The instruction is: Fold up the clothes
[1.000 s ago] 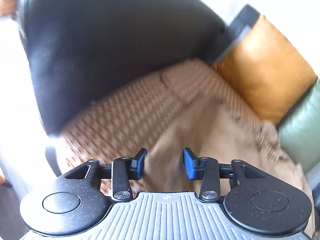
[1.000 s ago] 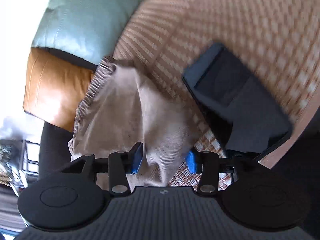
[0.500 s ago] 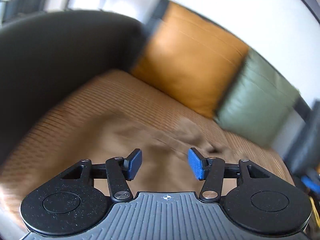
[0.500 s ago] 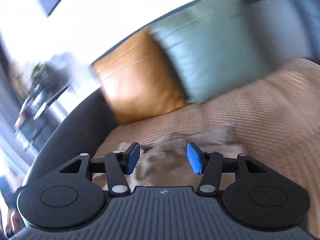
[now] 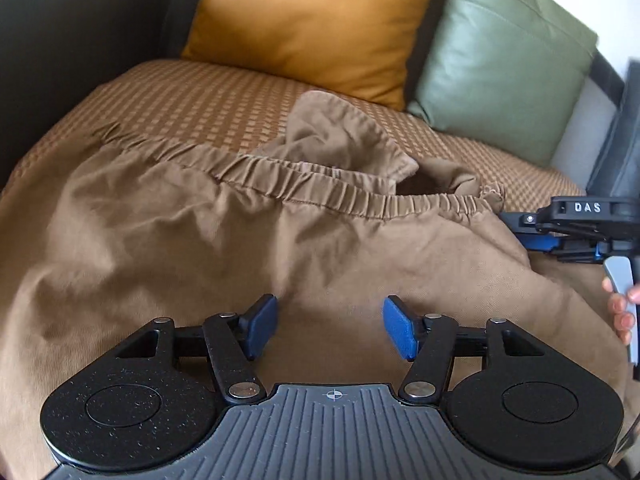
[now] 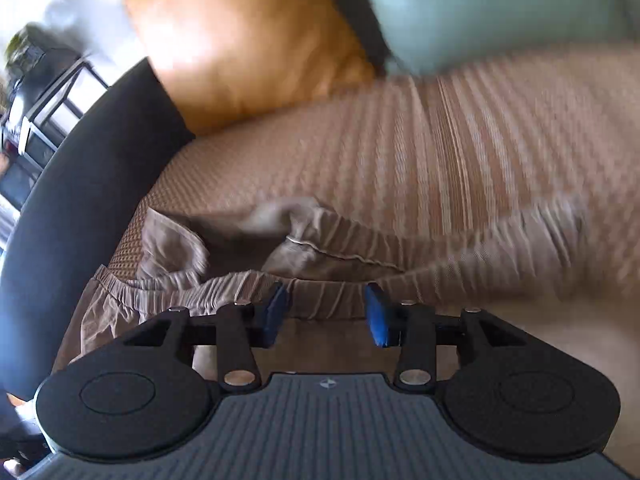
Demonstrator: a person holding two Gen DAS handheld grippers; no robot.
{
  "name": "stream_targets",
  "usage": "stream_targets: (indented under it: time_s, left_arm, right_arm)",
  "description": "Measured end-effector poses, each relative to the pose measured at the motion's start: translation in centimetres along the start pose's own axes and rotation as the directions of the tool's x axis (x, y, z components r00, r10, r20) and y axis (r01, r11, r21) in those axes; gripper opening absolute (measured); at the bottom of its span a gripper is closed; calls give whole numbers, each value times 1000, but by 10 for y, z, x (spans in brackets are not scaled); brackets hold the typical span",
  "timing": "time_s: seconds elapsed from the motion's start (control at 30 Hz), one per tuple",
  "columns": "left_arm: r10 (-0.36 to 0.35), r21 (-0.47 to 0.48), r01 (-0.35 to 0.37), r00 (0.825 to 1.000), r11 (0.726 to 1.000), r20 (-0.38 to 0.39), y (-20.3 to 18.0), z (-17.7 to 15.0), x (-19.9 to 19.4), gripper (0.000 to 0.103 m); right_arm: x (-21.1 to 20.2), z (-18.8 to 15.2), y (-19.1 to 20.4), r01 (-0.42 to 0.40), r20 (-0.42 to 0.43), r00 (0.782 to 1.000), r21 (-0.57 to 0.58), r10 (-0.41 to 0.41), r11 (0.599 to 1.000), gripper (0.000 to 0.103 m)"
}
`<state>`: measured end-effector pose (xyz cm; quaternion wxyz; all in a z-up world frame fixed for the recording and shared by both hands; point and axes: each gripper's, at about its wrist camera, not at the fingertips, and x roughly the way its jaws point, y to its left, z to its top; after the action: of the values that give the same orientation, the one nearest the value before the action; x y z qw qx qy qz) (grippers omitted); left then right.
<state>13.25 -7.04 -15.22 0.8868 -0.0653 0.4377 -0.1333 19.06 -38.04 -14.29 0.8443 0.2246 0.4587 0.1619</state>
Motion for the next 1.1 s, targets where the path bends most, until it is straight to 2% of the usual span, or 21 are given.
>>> stream_targets:
  time_s: [0.07,0.17,0.23,0.3,0.33,0.4,0.53,0.63,0.73,0.77,0.8,0.83,0.87,0.9,0.93,1.03,1.1]
  left_arm:
    - [-16,20,17,1000,1000,-23,-1,8,-4,74]
    - [-68,-14,68,998,998,14,8,36,-18,75]
    - [-37,-37,40,997,999,60,16,64,-22,79]
    - [20,-44,-16,995,999,94,23,93,-15,80]
    - [41,-48,-37,995,998,95,26,106,-8,80]
    - [64,-51,-60,995,997,73,30,127,11,80]
    - [61,-44,-60,998,997,10,37,149,49,80]
    - [42,-34,-43,998,998,-41,37,160,76,80]
    - [36,-30,-39,996,999,-77,34,162,97,81]
    - [27,-33,-30,996,999,-87,34,163,101,77]
    - [18,-34,-21,996,999,-90,34,162,104,68]
    - [9,-30,-12,996,999,-92,33,160,104,41]
    - [1,-21,-2,995,1000,-95,33,158,103,28]
    - [10,0,-10,995,1000,-95,31,156,101,27]
    - [30,33,-28,996,999,-87,27,154,99,26]
    - [52,100,-45,996,994,-68,17,152,91,27]
    - [35,105,-28,997,994,-67,11,156,84,36]
  right_arm:
    - [3,-3,-11,-27,-26,999,54,28,998,50]
    - [-17,17,2,-86,-2,996,17,86,996,52]
    - [-30,37,15,-121,42,992,-37,123,992,54]
    - [-34,58,26,-94,58,993,-104,100,990,61]
    - [-31,67,30,-78,52,995,-131,86,988,62]
    - [-18,81,34,-63,5,998,-159,65,985,62]
    - [14,90,26,-82,-114,991,-162,64,983,64]
    - [36,89,15,-105,-220,973,-153,69,983,66]
    - [52,84,12,-104,-305,951,-194,41,975,66]
    - [56,82,14,-99,-317,948,-211,28,972,65]
    - [58,82,19,-96,-311,950,-232,19,968,60]
    - [59,81,24,-92,-304,953,-253,11,963,56]
    - [61,80,29,-88,-297,955,-274,3,958,45]
    - [63,80,34,-84,-290,957,-295,-5,952,32]
    - [62,79,40,-76,-273,962,-324,-16,943,24]
    - [51,77,58,-40,-197,979,-409,-45,912,21]
    - [46,75,61,-43,-183,982,-422,-39,906,21]
